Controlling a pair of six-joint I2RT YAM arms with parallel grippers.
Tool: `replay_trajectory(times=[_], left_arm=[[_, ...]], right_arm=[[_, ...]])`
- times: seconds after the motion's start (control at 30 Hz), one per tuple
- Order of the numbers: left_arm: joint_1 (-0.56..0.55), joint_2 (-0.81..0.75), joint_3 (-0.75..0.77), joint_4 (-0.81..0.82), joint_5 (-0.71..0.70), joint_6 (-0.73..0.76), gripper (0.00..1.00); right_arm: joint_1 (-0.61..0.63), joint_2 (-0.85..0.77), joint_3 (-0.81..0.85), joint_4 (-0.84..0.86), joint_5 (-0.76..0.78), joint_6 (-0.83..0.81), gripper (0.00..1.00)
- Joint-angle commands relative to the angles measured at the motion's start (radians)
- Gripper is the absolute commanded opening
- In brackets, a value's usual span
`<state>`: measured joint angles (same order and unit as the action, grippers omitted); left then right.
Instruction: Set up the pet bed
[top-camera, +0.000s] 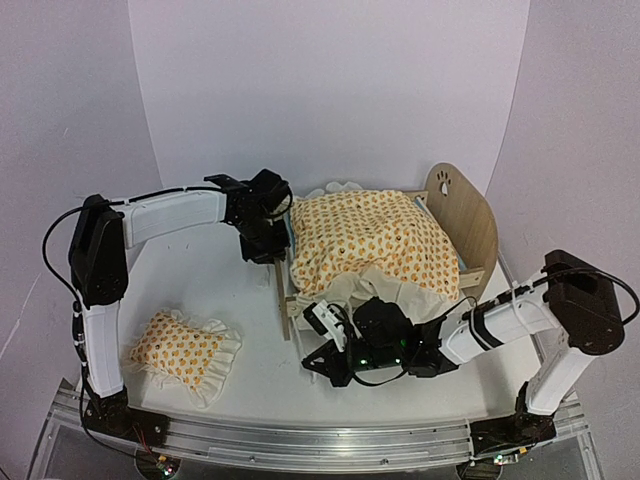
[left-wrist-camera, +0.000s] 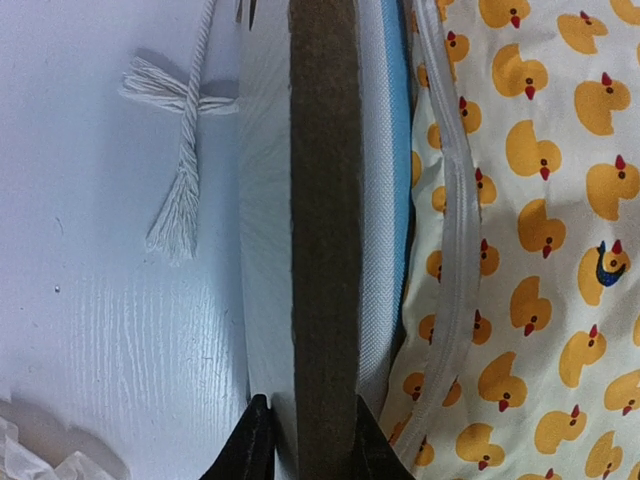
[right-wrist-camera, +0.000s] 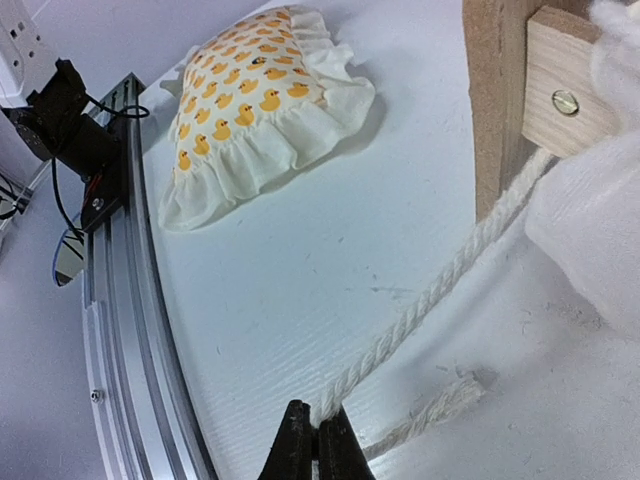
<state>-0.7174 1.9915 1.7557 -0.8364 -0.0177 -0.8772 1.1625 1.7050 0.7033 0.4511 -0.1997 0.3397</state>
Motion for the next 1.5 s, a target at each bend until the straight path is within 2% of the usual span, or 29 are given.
replay_trajectory(times=[0.0, 0.23, 0.33, 0.37, 0.4, 0.5, 0.67, 0.73, 0.9, 1.03, 1.07, 1.1, 1.17, 1.37, 1.47], left_arm=[[-0.002, -0.034, 0.037, 0.314, 0.07, 0.074, 0.0], [0.003, -0.033, -0.022, 0.33, 0.003, 0.182, 0.0], [0.004, -0.082, -0.087, 0.332, -0.042, 0.252, 0.15], [0.005, -0.102, -0.112, 0.335, -0.045, 0.274, 0.18], [0.006, -0.122, -0.145, 0.344, -0.051, 0.286, 0.17], [0.006, -0.125, -0.198, 0.374, -0.064, 0.276, 0.01], [0.017, -0.041, -0.154, 0.383, -0.084, 0.252, 0.0], [0.024, -0.024, -0.136, 0.391, -0.087, 0.254, 0.0], [0.034, 0.011, -0.068, 0.402, -0.075, 0.261, 0.0], [0.035, 0.033, -0.019, 0.402, -0.064, 0.279, 0.0], [0.035, 0.034, -0.012, 0.401, -0.064, 0.297, 0.0], [0.035, 0.031, -0.008, 0.4, -0.067, 0.312, 0.0], [0.035, 0.001, -0.025, 0.399, -0.077, 0.344, 0.07], [0.036, -0.195, -0.229, 0.398, -0.128, 0.458, 0.55], [0.036, -0.321, -0.327, 0.4, -0.101, 0.486, 0.75]], right_arm=[[0.008, -0.072, 0.03, -0.121, -0.001, 0.013, 0.0], [0.005, -0.025, 0.132, -0.12, 0.099, 0.038, 0.0], [0.003, -0.05, 0.126, -0.116, 0.083, 0.06, 0.0], [0.003, -0.057, 0.119, -0.115, 0.076, 0.067, 0.0], [0.003, -0.062, 0.111, -0.117, 0.069, 0.075, 0.0], [0.003, -0.072, 0.097, -0.143, 0.006, 0.083, 0.0], [0.004, -0.054, 0.092, -0.184, -0.25, 0.096, 0.0], [0.004, -0.059, 0.056, -0.185, -0.306, 0.098, 0.0], [-0.004, -0.052, 0.007, -0.176, -0.276, 0.088, 0.0], [-0.004, 0.006, 0.096, -0.212, -0.218, 0.083, 0.0], [-0.004, 0.011, 0.127, -0.247, -0.168, 0.075, 0.01], [-0.006, 0.008, 0.152, -0.284, -0.131, 0.068, 0.08], [-0.007, -0.022, 0.173, -0.341, -0.065, 0.051, 0.31], [-0.097, -0.171, 0.119, -0.451, 0.082, -0.008, 0.67], [-0.155, -0.165, 0.108, -0.451, 0.118, -0.015, 0.73]])
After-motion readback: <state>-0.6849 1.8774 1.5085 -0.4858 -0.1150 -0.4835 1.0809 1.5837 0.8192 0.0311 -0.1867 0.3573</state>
